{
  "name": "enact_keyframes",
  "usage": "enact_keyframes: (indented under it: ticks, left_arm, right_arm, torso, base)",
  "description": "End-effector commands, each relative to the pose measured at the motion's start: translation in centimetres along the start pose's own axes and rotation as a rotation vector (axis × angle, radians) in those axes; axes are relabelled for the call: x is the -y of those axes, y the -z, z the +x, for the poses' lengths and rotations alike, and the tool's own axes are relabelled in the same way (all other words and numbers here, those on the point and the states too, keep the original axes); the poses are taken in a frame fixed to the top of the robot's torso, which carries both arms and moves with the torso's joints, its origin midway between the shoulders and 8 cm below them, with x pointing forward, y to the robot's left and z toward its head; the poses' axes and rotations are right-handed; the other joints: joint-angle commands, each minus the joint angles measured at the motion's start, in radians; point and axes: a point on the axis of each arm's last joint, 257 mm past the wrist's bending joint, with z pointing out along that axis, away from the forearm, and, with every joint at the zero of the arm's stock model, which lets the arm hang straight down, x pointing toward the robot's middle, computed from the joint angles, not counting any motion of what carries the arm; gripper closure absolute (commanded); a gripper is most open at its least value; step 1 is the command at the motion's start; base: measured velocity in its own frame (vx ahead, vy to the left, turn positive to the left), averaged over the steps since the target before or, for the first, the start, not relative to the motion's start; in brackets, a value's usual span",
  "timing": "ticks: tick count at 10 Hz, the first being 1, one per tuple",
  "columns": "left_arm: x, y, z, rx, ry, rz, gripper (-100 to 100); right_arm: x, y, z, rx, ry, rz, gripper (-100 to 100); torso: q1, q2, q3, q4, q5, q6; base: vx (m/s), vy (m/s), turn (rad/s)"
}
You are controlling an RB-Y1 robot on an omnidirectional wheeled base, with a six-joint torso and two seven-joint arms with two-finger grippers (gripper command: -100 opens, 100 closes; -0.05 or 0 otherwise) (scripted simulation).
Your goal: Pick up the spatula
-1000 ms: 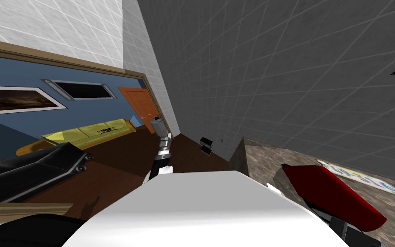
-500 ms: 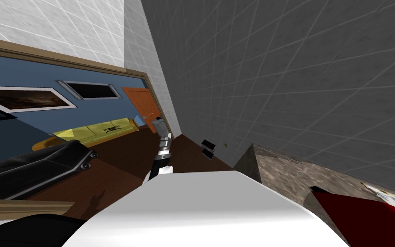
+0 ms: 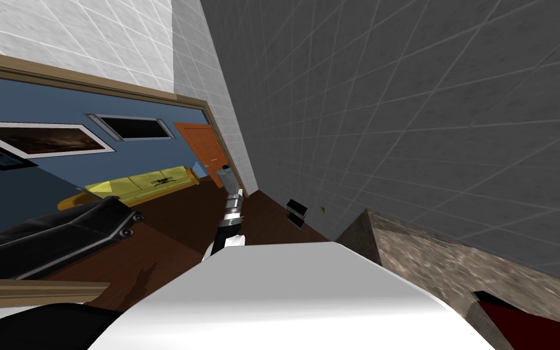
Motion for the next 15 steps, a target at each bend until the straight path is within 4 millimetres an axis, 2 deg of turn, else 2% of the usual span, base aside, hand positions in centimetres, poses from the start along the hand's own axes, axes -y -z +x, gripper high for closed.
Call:
enact_keyframes:
  ticks: [1, 2, 3, 4, 5, 14, 15]
  left_arm:
    - [0.0, 0.0, 0.0, 0.000, 0.000, 0.000, 0]
    - [0.0, 0.0, 0.0, 0.000, 0.000, 0.000, 0]
    - [0.0, 0.0, 0.0, 0.000, 0.000, 0.000, 0]
    - [0.0, 0.0, 0.0, 0.000, 0.000, 0.000, 0]
    - [0.0, 0.0, 0.0, 0.000, 0.000, 0.000, 0]
    - [0.0, 0.0, 0.0, 0.000, 0.000, 0.000, 0]
    - [0.0, 0.0, 0.0, 0.000, 0.000, 0.000, 0]
  right_arm:
    - [-1.6, 0.3, 1.2, -0.034, 0.044, -0.037, -100]
    - [-2.3, 0.4, 1.7, -0.047, 0.061, -0.053, -100]
    - [-1.6, 0.3, 1.2, -0.037, 0.049, -0.042, -100]
    - [-1.6, 0.3, 1.3, -0.039, 0.051, -0.043, 0]
    - [-1.5, -0.2, 1.2, -0.037, 0.053, -0.044, -100]
    - [-0.6, -2.1, 0.8, -0.036, 0.064, -0.043, -100]
    - [-0.6, -2.2, 0.8, -0.036, 0.064, -0.043, 100]
  torso:
    - [0.000, 0.000, 0.000, 0.000, 0.000, 0.000]
    - [0.000, -0.001, -0.001, 0.000, 0.000, 0.000]
    - [0.000, 0.000, 0.000, 0.000, 0.000, 0.000]
    - [0.000, 0.003, 0.002, 0.001, 0.000, 0.000]
    - [0.001, 0.005, 0.003, 0.001, 0.000, 0.000]
    - [0.000, 0.007, 0.004, 0.002, -0.001, 0.001]
    - [0.000, 0.007, 0.004, 0.002, -0.001, 0.001]
  base:
    - [0.111, -0.017, 0.070]
    - [0.080, -0.019, 0.038]
    - [0.031, -0.008, 0.008]
    - [0.007, -0.002, 0.001]
    - [0.000, 0.000, -0.020]
    - [-0.006, 0.001, -0.013]
    - [0.000, 0.000, 0.000]
